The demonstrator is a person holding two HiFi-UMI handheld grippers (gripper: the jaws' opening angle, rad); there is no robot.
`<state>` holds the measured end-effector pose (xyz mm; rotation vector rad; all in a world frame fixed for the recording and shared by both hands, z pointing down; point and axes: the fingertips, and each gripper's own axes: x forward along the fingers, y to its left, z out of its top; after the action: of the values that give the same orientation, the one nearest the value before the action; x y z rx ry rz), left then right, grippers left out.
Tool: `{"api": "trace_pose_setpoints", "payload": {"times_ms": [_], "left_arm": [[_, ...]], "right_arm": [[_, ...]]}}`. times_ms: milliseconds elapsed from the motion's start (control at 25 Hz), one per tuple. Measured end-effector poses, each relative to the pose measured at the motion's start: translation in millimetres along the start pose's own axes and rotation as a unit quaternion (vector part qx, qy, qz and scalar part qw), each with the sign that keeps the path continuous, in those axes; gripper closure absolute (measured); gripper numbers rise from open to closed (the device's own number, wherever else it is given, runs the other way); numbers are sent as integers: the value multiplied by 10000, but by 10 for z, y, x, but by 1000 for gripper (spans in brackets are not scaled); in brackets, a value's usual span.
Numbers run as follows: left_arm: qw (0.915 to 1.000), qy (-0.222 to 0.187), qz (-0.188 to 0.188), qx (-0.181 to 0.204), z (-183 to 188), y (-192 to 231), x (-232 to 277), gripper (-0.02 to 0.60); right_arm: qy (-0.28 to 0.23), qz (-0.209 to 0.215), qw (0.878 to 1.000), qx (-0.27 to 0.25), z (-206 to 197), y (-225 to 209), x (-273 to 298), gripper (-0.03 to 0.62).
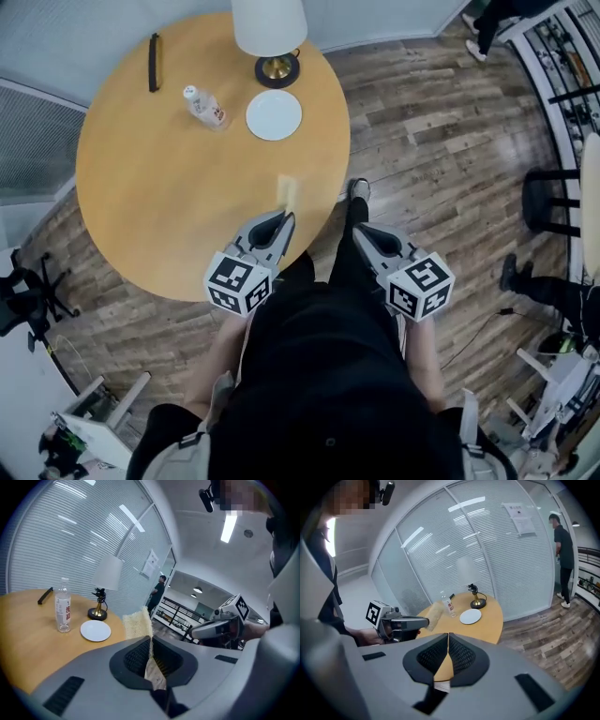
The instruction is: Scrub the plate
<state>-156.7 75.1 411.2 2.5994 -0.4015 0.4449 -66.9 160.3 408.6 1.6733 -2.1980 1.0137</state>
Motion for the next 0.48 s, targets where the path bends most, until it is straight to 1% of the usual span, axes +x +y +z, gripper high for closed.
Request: {"api": "trace_pose_setpoints", "payload": {"times_ms": [160,320,400,480], "left_arm": [[9980,-258,475,-342,178,169,143,558],[9906,-514,993,-792,420,282,335,558],[9868,-559,1160,-979,515,316,436,558],[9842,-490,1356,-1032,556,361,562,558]], "right_arm": [[423,536,9975,-166,122,-305,325,576],[686,1131,9902,-457,481,-565,606,576],[769,1389,9857,-557,671,-659,739,576],[850,1606,9812,-658,827,-769,880,576]]}}
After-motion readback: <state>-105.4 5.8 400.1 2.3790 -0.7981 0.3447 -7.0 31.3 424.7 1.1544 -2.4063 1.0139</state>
